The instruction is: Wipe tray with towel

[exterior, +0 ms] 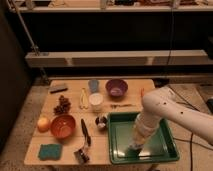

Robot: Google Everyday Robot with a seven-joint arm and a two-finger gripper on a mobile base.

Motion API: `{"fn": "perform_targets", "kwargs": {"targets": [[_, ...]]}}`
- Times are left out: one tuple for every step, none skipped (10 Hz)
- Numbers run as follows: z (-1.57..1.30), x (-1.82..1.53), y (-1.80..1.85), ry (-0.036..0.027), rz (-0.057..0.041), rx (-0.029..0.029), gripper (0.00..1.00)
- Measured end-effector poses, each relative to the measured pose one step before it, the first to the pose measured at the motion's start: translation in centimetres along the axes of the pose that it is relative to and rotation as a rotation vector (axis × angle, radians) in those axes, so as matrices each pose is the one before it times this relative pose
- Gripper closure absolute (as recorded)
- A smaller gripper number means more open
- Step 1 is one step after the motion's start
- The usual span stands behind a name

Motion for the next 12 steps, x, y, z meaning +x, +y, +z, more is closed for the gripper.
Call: {"fn": "perform_targets", "kwargs": {"targets": [[-0.593,-0.158,0.723,0.00678,-0.00381,-0.01524,1.00],[-0.537,-0.007,0.979,0.00591,-0.00010,-0.01833,1.00],[-0.271,0.090,0.831,0.00411,0.00239,-0.01769,1.00],[0.124,0.098,0.717,0.00209,0.00322,-0.01862,1.00],[0.314,0.477,0.833,0.00039,0.01280,-0.01662,1.00],[0.245,0.639,0.704,0.00087,0.02054,-0.00953,1.00],[0.197,0.827,0.441,0.00004,0.02461,-0.00600,1.00],[-0.004,0.792,0.177,0.00337,0.02083,-0.00116,1.00],[-0.034,0.781,0.142,0.00303,0.02070,0.00226,1.00],[0.007,1.221,0.171,0.00379,0.02934,0.00460,1.00],[-0.021,1.270,-0.006,0.00435,0.02904,0.00681,1.00],[-0.066,0.695,-0.304,0.00293,0.01631,0.00911,1.00]]}}
